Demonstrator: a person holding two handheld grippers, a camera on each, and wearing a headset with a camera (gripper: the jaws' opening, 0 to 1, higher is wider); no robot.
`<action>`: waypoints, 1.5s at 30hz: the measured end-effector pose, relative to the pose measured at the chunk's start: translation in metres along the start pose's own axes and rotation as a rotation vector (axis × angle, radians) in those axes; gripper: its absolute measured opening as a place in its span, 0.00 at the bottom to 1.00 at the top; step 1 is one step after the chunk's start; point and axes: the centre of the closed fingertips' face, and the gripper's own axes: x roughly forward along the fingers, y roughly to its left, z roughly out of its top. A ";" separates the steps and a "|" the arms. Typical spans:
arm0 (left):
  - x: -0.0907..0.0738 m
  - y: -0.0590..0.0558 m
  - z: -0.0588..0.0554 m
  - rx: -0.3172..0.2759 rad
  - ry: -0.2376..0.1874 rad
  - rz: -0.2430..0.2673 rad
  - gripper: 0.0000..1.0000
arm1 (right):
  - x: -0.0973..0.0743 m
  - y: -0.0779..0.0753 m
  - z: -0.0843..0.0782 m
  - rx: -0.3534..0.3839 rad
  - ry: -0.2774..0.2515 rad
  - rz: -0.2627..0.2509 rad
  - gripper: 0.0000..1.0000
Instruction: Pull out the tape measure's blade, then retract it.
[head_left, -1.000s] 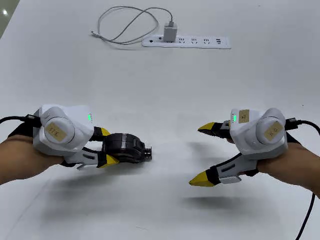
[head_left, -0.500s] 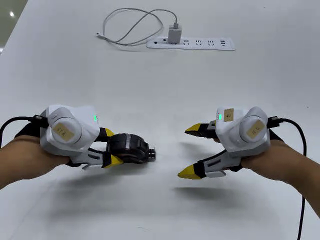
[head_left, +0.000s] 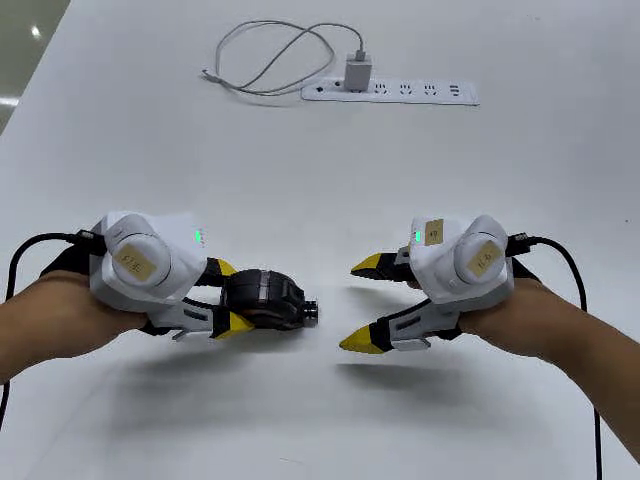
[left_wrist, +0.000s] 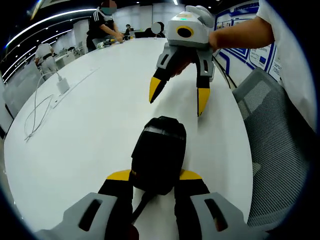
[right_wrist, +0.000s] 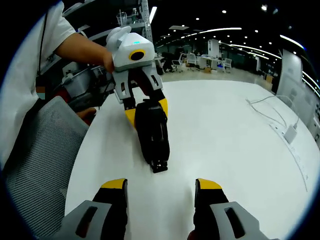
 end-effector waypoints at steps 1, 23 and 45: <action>0.000 0.000 0.000 0.000 0.000 0.000 0.27 | 0.001 0.000 0.000 -0.009 0.000 0.001 0.50; 0.001 0.001 -0.001 -0.006 -0.004 -0.002 0.27 | 0.028 0.002 0.009 -0.080 -0.030 0.036 0.27; 0.001 0.001 -0.001 -0.005 -0.004 0.001 0.27 | 0.042 0.004 0.011 -0.143 -0.047 0.054 0.13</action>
